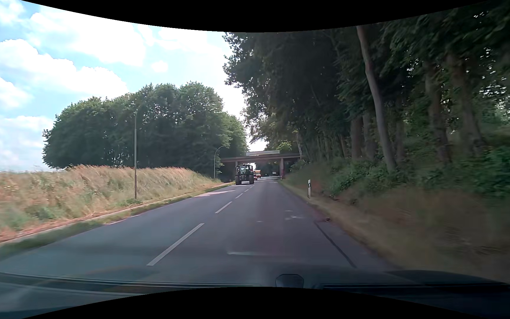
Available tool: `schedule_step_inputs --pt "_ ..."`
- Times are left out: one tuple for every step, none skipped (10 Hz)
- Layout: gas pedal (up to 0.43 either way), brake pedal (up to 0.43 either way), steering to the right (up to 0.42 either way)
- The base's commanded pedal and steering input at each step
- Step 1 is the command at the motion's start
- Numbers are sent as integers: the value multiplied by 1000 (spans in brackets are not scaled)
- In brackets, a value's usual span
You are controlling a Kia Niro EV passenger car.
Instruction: Follow the waypoints while adhering to traffic rules and regulations
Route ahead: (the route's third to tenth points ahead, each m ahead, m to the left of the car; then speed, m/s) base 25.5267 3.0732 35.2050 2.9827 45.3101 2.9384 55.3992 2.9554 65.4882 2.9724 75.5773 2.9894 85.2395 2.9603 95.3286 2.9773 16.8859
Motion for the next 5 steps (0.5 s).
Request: schedule_step_inputs --pt "228 0 -2" --pt "228 0 -2" --pt "228 0 -2" --pt "228 0 -2" --pt "228 0 -2"
